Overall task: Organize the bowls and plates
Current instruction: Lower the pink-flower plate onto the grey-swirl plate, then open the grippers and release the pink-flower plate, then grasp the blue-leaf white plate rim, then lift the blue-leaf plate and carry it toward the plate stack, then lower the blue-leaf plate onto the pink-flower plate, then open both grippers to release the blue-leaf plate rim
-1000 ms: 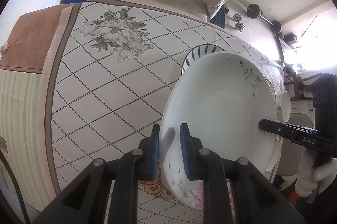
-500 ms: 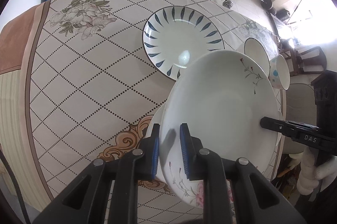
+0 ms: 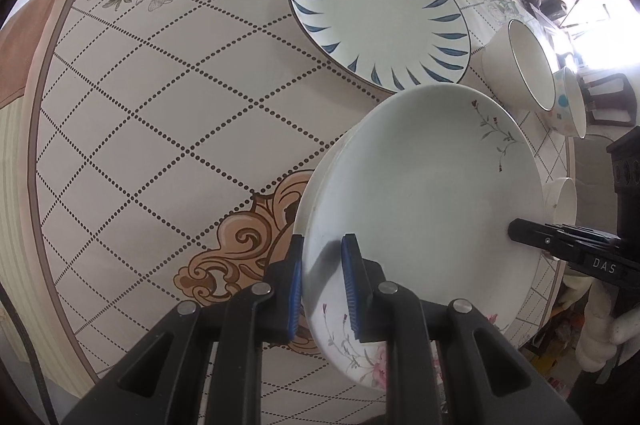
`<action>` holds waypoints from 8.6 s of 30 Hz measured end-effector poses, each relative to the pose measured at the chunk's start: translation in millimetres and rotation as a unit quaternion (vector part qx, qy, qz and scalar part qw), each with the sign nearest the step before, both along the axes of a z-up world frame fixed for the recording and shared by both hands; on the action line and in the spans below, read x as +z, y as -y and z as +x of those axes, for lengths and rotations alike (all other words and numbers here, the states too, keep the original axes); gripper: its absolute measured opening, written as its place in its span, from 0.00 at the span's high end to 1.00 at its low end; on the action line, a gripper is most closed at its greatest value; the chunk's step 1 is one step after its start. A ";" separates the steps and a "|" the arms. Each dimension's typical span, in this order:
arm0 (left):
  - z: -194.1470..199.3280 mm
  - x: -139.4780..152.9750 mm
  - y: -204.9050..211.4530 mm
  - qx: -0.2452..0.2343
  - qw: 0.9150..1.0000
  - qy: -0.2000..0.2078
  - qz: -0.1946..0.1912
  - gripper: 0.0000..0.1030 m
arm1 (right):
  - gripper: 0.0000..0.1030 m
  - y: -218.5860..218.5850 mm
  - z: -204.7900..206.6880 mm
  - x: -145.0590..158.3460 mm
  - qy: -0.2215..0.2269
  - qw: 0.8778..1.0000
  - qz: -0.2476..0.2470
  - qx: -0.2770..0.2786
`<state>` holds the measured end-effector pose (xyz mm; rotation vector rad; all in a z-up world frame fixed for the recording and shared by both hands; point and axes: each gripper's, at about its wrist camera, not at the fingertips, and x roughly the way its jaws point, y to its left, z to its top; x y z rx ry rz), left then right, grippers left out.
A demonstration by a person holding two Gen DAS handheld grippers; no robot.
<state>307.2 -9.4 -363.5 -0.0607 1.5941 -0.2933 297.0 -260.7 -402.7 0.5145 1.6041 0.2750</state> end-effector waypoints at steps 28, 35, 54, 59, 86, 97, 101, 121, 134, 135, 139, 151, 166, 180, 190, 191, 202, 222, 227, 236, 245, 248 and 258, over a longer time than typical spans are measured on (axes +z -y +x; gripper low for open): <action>-1.3 -28.7 15.5 0.004 0.999 -0.053 0.011 0.77 | 0.86 9.5 -7.8 -26.1 -0.018 1.000 0.005 -0.013; 0.5 -32.8 2.4 0.033 0.996 -0.082 -0.001 0.73 | 0.90 14.7 -12.3 -29.4 -0.023 0.999 0.019 -0.021; -15.3 2.0 14.3 0.011 0.998 -0.006 0.066 0.72 | 0.90 -5.7 -12.9 -18.1 -0.028 0.998 -0.053 -0.016; -20.4 13.1 20.6 0.009 0.997 0.012 0.078 0.71 | 0.90 -14.9 -12.1 -12.2 -0.031 0.996 -0.082 -0.010; 40.8 36.8 32.4 0.019 0.997 0.056 0.058 0.35 | 0.06 -25.9 33.2 38.3 0.027 0.994 -0.103 -0.004; 160.4 -2.3 15.2 0.052 0.998 0.001 0.030 0.35 | 0.18 -8.8 139.3 10.6 0.020 0.995 -0.027 -0.092; 183.9 -23.3 16.1 0.051 0.998 -0.019 0.020 0.38 | 0.42 -13.2 165.2 -8.6 0.005 0.995 -0.030 -0.090; 193.7 -47.9 9.4 0.071 0.996 -0.050 -0.006 0.68 | 0.54 -26.0 234.8 -13.1 0.009 0.996 -0.088 -0.019; 180.6 -42.4 -18.9 0.066 0.997 -0.048 -0.006 0.73 | 0.75 -28.1 218.3 -22.3 -0.032 0.999 -0.014 0.000; 180.9 -41.8 -20.7 0.063 0.997 -0.049 -0.008 0.73 | 0.75 -29.4 216.8 -24.4 -0.035 0.999 -0.009 0.005; 187.0 -41.7 -22.2 0.051 0.997 -0.056 -0.015 0.73 | 0.75 -35.7 213.9 -29.2 -0.037 0.999 -0.012 0.019; 190.3 -40.9 -9.6 0.049 0.998 -0.030 0.007 0.79 | 0.83 -52.0 214.0 -41.8 -0.039 0.998 -0.035 0.028; 177.3 -18.2 -11.6 0.046 0.999 0.000 0.010 0.81 | 0.86 -36.3 204.3 -29.6 -0.021 1.000 -0.014 0.011; 164.2 20.8 -10.8 0.031 0.999 0.029 0.006 0.81 | 0.86 -11.6 186.8 8.6 0.000 1.000 0.006 -0.007; 121.5 47.9 -1.3 0.022 0.999 0.034 0.003 0.81 | 0.86 -6.2 138.4 36.3 0.009 1.000 0.012 -0.006; 115.3 49.9 0.6 0.019 0.999 0.034 0.005 0.81 | 0.86 -5.6 131.6 39.2 0.010 1.000 0.012 -0.004; 40.5 41.8 15.2 -0.002 1.000 0.019 0.013 0.81 | 0.86 3.5 43.9 46.9 0.005 1.000 0.008 -0.003; 0.4 -13.2 29.2 -0.014 0.998 -0.026 0.051 0.81 | 0.86 -2.3 -20.5 1.0 -0.028 0.999 -0.012 0.021; 1.7 -17.1 30.4 -0.012 0.998 -0.031 0.055 0.81 | 0.86 -10.8 -12.2 -1.1 -0.031 0.999 -0.019 0.024; -0.4 -26.8 35.7 -0.014 0.998 -0.036 0.058 0.81 | 0.86 -13.8 -7.5 -7.5 -0.035 0.999 -0.021 0.022; -4.4 -29.0 37.2 -0.002 0.997 -0.042 0.059 0.80 | 0.86 -14.9 -6.3 -7.9 -0.033 0.999 -0.034 0.027; -1.5 -24.1 29.7 0.009 0.997 -0.043 0.062 0.79 | 0.86 -16.7 -6.7 -7.4 -0.036 0.998 -0.040 0.023; -14.0 4.6 33.9 0.004 0.994 0.019 0.106 0.77 | 0.58 -29.7 -10.8 8.7 -0.021 0.996 -0.072 0.039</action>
